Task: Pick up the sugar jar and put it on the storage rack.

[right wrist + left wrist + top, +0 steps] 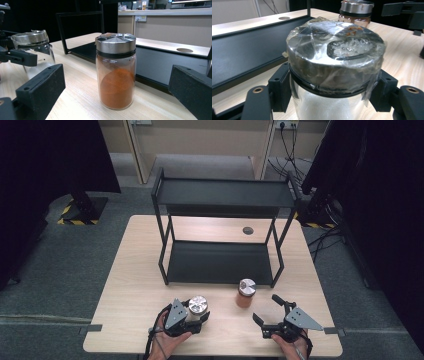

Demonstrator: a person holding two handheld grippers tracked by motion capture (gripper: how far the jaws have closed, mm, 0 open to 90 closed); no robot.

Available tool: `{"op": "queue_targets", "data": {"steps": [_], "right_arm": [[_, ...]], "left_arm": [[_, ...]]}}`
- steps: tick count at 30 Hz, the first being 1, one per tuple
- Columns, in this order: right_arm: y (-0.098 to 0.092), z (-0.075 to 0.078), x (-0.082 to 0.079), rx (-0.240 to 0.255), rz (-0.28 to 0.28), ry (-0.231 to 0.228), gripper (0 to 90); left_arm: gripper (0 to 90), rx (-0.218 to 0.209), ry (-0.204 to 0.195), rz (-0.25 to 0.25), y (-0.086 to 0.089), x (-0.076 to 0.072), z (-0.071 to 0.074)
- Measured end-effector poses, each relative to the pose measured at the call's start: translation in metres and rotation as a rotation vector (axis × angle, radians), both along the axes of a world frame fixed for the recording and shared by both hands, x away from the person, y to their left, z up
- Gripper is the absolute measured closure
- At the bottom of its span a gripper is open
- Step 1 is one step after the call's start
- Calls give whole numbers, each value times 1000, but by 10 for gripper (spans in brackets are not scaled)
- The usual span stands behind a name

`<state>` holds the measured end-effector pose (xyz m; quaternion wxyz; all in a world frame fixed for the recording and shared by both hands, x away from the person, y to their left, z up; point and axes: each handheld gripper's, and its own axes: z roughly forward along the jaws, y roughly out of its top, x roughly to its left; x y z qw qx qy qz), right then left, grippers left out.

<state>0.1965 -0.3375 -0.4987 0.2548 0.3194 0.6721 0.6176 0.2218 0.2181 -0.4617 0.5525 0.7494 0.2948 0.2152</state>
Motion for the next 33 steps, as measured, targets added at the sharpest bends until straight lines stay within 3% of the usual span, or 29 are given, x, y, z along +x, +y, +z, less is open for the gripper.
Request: {"op": "queue_targets", "data": {"steps": [6, 9, 20, 25, 33], "right_arm": [[0, 0, 0, -1, 1, 0, 11], [0, 0, 0, -3, 2, 0, 11], [0, 0, 0, -3, 3, 0, 11], [0, 0, 0, -3, 4, 0, 11], [0, 0, 0, 0, 4, -1, 11]], "left_arm": [[311, 9, 0, -1, 3, 3, 12], [312, -13, 13, -3, 8, 6, 17], [312, -46, 5, -6, 15, 16, 36], [312, -50, 21, -29, 19, 24, 51], [312, -38, 9, -43, 20, 31, 75]]}}
